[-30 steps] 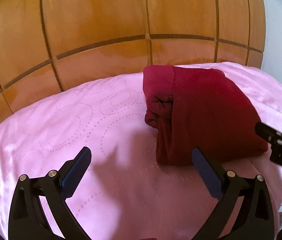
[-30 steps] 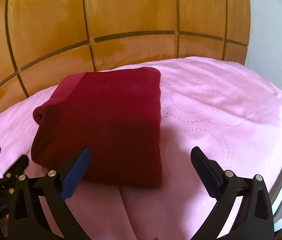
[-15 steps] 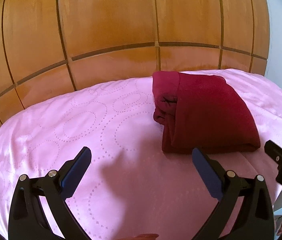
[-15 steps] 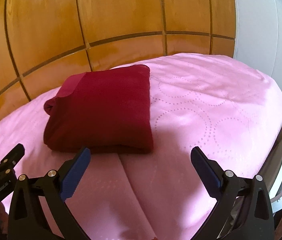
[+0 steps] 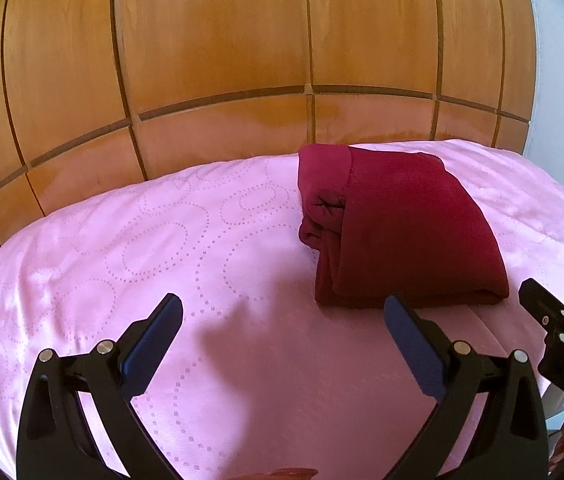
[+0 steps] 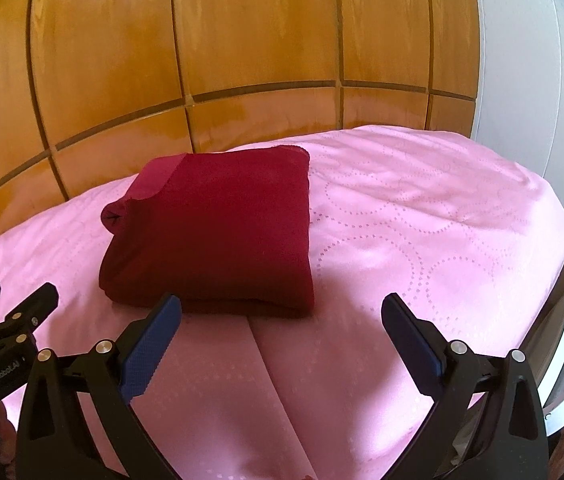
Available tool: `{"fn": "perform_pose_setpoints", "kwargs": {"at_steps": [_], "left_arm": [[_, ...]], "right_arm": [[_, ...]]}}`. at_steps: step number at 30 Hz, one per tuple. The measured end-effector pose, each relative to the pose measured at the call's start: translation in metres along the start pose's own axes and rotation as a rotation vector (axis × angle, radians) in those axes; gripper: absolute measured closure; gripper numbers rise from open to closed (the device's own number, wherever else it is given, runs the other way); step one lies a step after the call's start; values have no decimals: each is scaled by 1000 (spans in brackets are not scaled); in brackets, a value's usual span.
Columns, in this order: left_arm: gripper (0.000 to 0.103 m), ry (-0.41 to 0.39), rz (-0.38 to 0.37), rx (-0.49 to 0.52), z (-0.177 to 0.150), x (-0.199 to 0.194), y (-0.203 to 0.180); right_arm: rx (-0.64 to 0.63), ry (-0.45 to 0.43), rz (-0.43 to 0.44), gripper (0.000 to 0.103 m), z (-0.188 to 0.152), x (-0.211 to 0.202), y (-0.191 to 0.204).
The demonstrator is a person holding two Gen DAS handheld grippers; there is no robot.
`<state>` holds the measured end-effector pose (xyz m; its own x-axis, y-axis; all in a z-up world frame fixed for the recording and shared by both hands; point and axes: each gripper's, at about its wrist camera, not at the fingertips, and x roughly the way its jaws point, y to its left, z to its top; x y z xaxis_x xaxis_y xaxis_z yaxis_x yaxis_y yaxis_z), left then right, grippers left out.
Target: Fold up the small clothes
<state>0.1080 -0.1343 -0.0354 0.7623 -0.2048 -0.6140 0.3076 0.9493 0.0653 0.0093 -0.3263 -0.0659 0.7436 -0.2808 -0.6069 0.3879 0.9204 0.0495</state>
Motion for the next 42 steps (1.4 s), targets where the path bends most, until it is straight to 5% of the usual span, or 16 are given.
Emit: {"fn": "perform_pose_setpoints", "kwargs": {"at_steps": [42], "left_arm": [[2,33,-24,3,0,2,-1]], "right_arm": [[0,20,6,4,0,2,3]]}}
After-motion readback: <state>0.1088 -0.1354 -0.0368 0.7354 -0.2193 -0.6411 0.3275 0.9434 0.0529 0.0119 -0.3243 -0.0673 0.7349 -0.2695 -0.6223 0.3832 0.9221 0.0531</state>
